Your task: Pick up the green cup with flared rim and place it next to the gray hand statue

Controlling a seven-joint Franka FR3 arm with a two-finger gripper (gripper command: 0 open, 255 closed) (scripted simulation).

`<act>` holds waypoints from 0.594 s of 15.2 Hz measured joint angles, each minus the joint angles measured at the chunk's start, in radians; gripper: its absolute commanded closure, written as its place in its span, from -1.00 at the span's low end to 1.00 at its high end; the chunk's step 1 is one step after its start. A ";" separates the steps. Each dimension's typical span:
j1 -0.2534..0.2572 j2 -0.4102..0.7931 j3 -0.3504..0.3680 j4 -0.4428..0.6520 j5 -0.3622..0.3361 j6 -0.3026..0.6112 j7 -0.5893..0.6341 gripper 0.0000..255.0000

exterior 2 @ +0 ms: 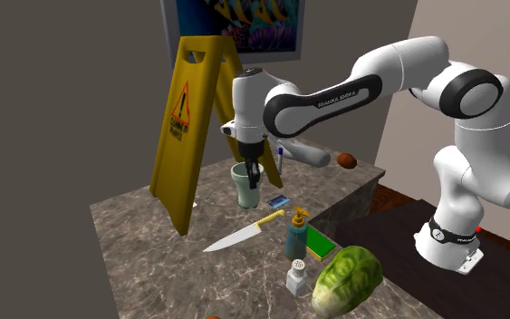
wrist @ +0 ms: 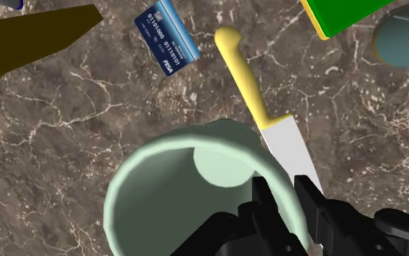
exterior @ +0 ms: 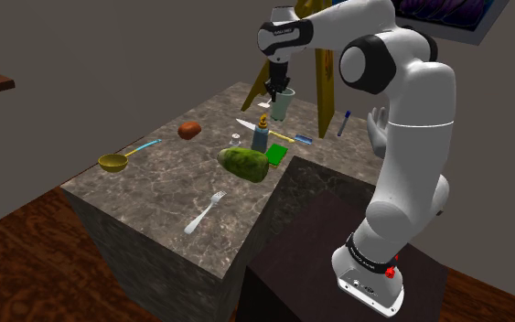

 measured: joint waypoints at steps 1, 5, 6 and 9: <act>0.000 -0.001 0.000 0.011 0.000 -0.012 -0.001 1.00; -0.001 -0.007 -0.001 0.057 -0.001 -0.064 -0.003 1.00; 0.000 -0.009 -0.001 0.068 -0.001 -0.077 -0.003 1.00; -0.002 -0.007 -0.002 0.111 -0.001 -0.118 -0.005 1.00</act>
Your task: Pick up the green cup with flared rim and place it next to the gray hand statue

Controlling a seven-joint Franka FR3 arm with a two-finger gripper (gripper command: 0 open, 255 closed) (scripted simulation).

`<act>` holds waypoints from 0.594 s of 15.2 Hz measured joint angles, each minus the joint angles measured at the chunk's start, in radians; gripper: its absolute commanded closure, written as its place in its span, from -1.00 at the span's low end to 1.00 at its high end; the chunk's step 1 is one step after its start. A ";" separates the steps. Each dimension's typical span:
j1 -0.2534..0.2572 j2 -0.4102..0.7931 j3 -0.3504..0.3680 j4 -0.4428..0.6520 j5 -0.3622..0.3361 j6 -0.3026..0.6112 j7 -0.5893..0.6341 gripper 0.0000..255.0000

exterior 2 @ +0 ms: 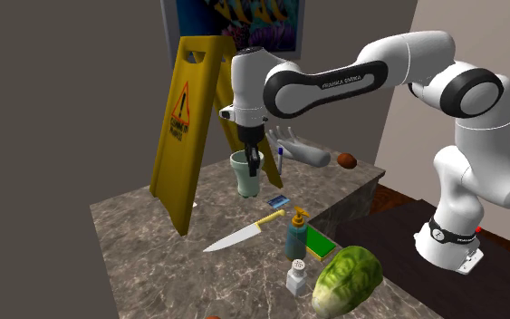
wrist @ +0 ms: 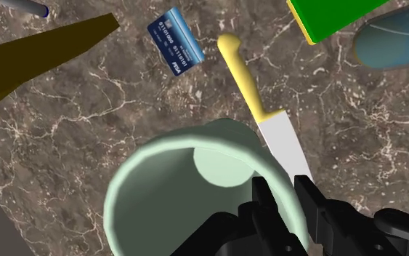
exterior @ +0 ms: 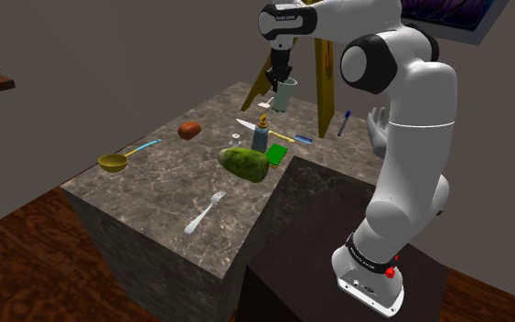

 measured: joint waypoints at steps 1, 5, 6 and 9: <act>0.000 -0.005 0.000 0.006 -0.001 -0.010 -0.001 1.00; -0.006 -0.001 -0.002 0.066 0.001 -0.066 -0.009 1.00; -0.007 0.003 -0.002 0.084 0.002 -0.080 -0.010 1.00; -0.010 0.009 -0.003 0.136 0.003 -0.126 -0.014 1.00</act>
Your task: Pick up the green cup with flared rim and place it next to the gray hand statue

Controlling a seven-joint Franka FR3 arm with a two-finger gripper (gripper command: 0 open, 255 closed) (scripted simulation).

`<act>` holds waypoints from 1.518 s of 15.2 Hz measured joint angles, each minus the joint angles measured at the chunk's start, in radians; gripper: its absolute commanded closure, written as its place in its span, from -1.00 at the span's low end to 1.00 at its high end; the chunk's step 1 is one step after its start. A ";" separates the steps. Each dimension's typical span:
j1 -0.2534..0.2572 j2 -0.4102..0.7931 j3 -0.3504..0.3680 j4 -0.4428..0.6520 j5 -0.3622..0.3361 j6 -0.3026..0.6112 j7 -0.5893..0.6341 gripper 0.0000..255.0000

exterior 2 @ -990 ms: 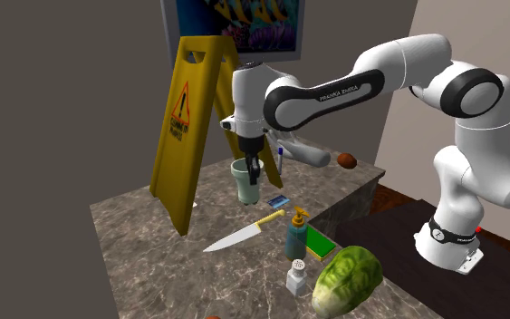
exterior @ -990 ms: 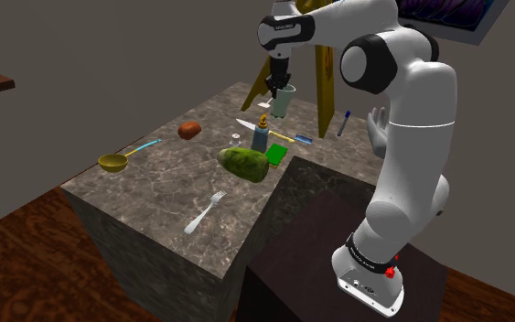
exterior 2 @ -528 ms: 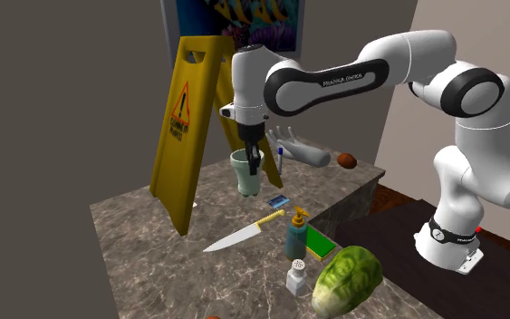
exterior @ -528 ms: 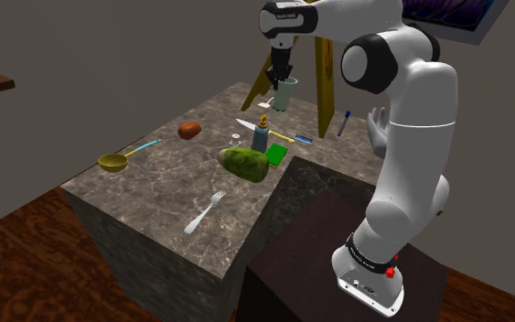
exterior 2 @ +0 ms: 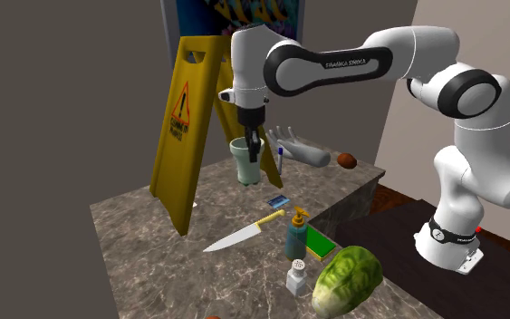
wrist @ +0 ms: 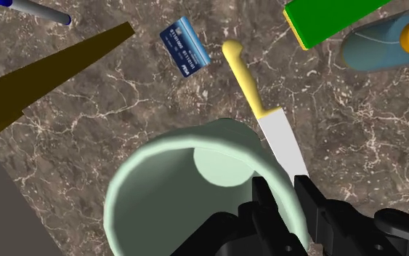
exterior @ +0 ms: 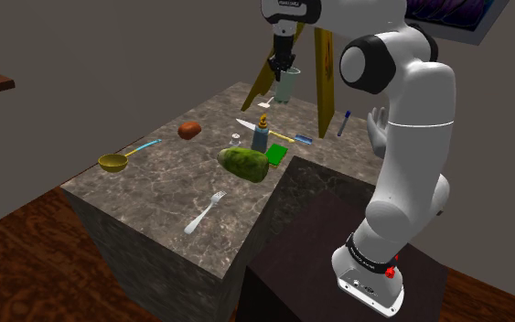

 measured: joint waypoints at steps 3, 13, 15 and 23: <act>-0.004 0.011 -0.001 0.056 0.003 -0.045 -0.004 1.00; -0.034 -0.046 -0.017 0.062 -0.005 -0.103 -0.054 1.00; -0.048 -0.110 -0.031 -0.033 -0.017 -0.068 -0.085 1.00; -0.108 -0.288 -0.086 -0.276 0.028 0.015 -0.222 1.00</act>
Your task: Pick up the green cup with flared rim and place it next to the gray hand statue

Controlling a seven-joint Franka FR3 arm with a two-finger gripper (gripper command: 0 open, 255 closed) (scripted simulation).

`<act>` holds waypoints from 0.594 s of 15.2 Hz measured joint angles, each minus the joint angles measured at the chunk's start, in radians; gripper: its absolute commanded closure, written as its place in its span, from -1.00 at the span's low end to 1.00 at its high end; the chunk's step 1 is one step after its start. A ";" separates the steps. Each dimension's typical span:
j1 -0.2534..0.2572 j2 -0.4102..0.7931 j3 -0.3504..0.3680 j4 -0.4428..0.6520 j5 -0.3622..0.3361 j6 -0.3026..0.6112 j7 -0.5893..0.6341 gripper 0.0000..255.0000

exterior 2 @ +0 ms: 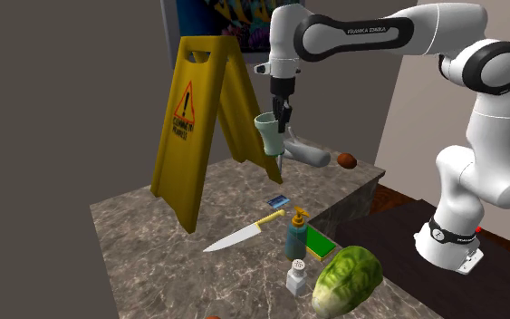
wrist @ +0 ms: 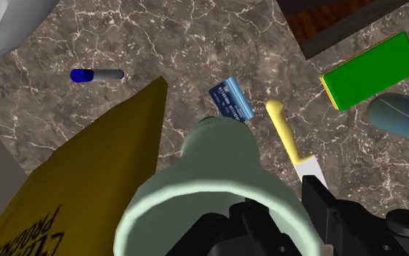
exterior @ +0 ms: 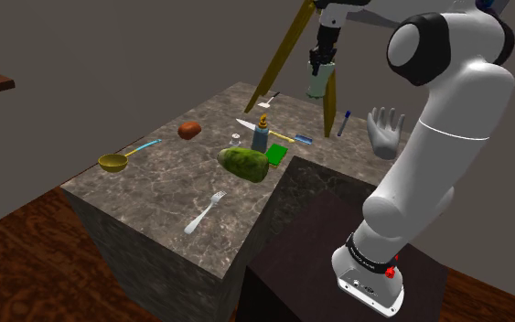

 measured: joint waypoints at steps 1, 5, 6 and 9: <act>-0.001 -0.017 -0.007 -0.038 -0.023 0.021 -0.006 1.00; -0.044 -0.072 -0.053 -0.095 -0.098 0.036 -0.082 1.00; -0.054 -0.077 -0.061 -0.104 -0.102 0.042 -0.099 1.00; -0.085 -0.117 -0.092 -0.156 -0.118 0.064 -0.157 1.00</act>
